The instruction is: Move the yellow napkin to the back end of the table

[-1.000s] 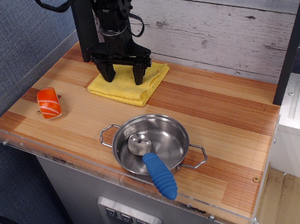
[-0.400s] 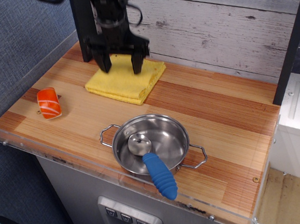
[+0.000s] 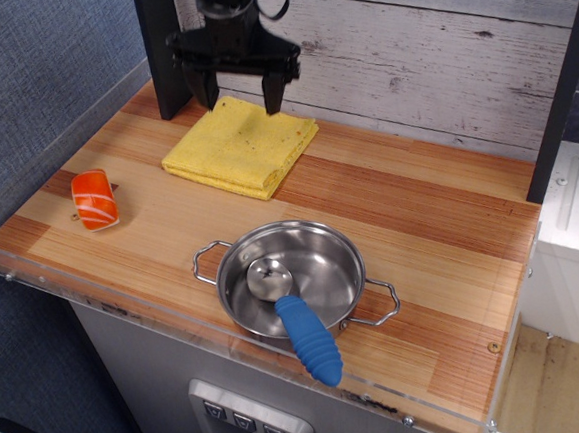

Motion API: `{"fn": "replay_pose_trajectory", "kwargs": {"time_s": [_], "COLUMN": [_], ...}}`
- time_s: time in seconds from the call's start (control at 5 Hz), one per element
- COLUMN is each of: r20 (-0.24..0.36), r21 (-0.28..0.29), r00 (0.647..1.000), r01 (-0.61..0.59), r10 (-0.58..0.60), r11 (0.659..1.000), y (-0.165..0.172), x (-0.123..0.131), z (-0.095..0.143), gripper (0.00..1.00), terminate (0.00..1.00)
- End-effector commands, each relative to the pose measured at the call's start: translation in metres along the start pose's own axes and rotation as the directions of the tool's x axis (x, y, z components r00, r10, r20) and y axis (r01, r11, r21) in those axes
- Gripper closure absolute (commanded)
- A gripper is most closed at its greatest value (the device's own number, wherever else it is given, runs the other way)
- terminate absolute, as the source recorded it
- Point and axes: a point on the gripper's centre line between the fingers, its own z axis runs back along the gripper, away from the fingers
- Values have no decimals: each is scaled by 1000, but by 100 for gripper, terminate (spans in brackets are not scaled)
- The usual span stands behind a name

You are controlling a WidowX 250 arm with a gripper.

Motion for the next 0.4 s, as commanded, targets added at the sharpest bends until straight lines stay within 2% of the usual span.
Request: {"fn": "replay_pose_trajectory", "kwargs": {"time_s": [0.0,0.2], "r20": [22,-40], "r21": [38,69], "r00": [997,992], "r01": [-71,-121], "r10": [71,124], "r11": [997,990], "y": [-1,0], "x": [-13,-37], "z": [40,41], "gripper": [0,0], "terminate": [0,0]}}
